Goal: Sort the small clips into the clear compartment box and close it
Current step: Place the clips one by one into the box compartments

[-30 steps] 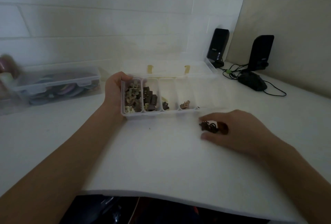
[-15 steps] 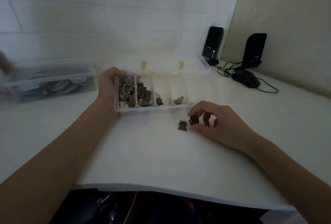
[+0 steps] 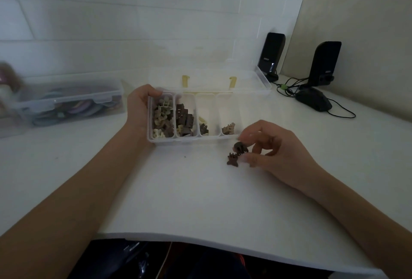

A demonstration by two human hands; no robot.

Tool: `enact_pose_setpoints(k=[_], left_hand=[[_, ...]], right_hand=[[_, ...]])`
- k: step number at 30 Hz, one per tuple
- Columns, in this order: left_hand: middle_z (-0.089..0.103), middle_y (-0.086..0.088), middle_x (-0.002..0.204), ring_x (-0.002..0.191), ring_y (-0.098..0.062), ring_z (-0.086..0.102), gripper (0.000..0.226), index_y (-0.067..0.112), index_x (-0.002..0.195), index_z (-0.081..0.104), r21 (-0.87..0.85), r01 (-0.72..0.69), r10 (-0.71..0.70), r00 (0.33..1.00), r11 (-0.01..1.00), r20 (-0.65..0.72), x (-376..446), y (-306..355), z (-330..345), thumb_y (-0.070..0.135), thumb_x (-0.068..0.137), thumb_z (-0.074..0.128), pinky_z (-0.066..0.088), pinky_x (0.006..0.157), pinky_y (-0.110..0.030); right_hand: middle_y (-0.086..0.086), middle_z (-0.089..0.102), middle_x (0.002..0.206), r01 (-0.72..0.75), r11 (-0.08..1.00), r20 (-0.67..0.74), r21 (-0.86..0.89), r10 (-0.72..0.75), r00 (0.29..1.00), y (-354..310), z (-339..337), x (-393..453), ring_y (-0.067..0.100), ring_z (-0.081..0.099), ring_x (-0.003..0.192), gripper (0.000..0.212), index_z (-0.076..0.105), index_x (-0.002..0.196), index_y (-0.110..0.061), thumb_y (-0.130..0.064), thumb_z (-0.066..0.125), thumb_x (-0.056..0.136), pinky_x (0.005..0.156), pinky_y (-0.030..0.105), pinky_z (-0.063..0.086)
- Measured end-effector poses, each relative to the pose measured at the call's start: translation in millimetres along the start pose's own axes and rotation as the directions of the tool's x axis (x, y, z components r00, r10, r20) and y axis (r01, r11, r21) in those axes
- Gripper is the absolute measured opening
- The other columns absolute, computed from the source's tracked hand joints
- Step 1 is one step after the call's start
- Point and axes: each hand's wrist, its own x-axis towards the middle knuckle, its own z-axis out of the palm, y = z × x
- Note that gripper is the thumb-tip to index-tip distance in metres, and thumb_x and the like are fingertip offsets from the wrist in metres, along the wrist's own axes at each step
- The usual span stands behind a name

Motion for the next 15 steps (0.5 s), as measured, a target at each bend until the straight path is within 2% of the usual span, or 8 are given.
enact_pose_setpoints(k=[1, 4, 8, 11, 15], left_hand=[[0.062, -0.004, 0.058, 0.055, -0.022, 0.056, 0.016, 0.011, 0.051, 0.06, -0.007, 0.002, -0.002, 1.0, 1.0, 0.007, -1.3, 0.8, 1.4, 0.021, 0.052, 0.047, 0.049, 0.061, -0.025], [0.059, -0.002, 0.054, 0.049, -0.02, 0.055, 0.015, 0.012, 0.048, 0.056, -0.033, 0.015, -0.015, 1.0, 0.999, 0.011, -4.9, 2.6, 4.6, 0.02, 0.053, 0.045, 0.049, 0.054, -0.022], [0.057, -0.004, 0.055, 0.049, -0.022, 0.054, 0.011, 0.011, 0.054, 0.054, -0.075, 0.041, -0.042, 0.999, 0.996, 0.001, -8.3, 2.0, 8.6, 0.019, 0.05, 0.05, 0.051, 0.055, -0.025], [0.057, -0.006, 0.058, 0.05, -0.024, 0.055, 0.014, 0.011, 0.061, 0.051, -0.081, 0.077, -0.076, 0.997, 0.994, 0.015, -9.5, 3.4, 8.4, 0.019, 0.05, 0.049, 0.053, 0.055, -0.028], [0.055, -0.007, 0.062, 0.053, -0.024, 0.054, 0.026, 0.011, 0.062, 0.052, -0.094, 0.08, -0.078, 0.997, 0.992, 0.029, -7.5, 4.4, 3.9, 0.02, 0.038, 0.057, 0.053, 0.056, -0.03]], right_hand=[[-0.01, 0.071, 0.081, 0.016, 1.0, -0.015, -0.027, -0.016, 1.0, 0.3, 1.0, -0.4, 0.013, 0.059, 0.059, 0.025, 0.064, 0.082, -0.024, -0.009, 0.078, 0.069, 0.053, 0.03, 0.047], [-0.018, 0.068, 0.082, 0.003, 0.99, -0.072, -0.144, -0.013, 0.997, -0.7, 4.3, -2.6, 0.005, 0.061, 0.069, 0.019, 0.065, 0.078, -0.027, -0.014, 0.077, 0.071, 0.054, 0.014, 0.04], [-0.019, 0.066, 0.088, 0.057, 0.977, -0.139, -0.208, -0.087, 0.986, -7.8, 5.8, -3.1, 0.008, 0.062, 0.074, 0.021, 0.066, 0.081, -0.03, -0.014, 0.076, 0.073, 0.051, 0.015, 0.041], [-0.019, 0.065, 0.094, 0.043, 0.974, -0.294, -0.223, -0.109, 0.949, -9.3, 0.7, 0.0, 0.007, 0.061, 0.077, 0.024, 0.064, 0.086, -0.033, -0.013, 0.073, 0.076, 0.052, 0.017, 0.046], [-0.026, 0.061, 0.1, -0.015, 0.969, -0.505, -0.245, -0.114, 0.856, -4.6, -12.6, 2.7, 0.0, 0.061, 0.082, 0.027, 0.059, 0.096, -0.032, -0.013, 0.069, 0.08, 0.057, 0.016, 0.048]])
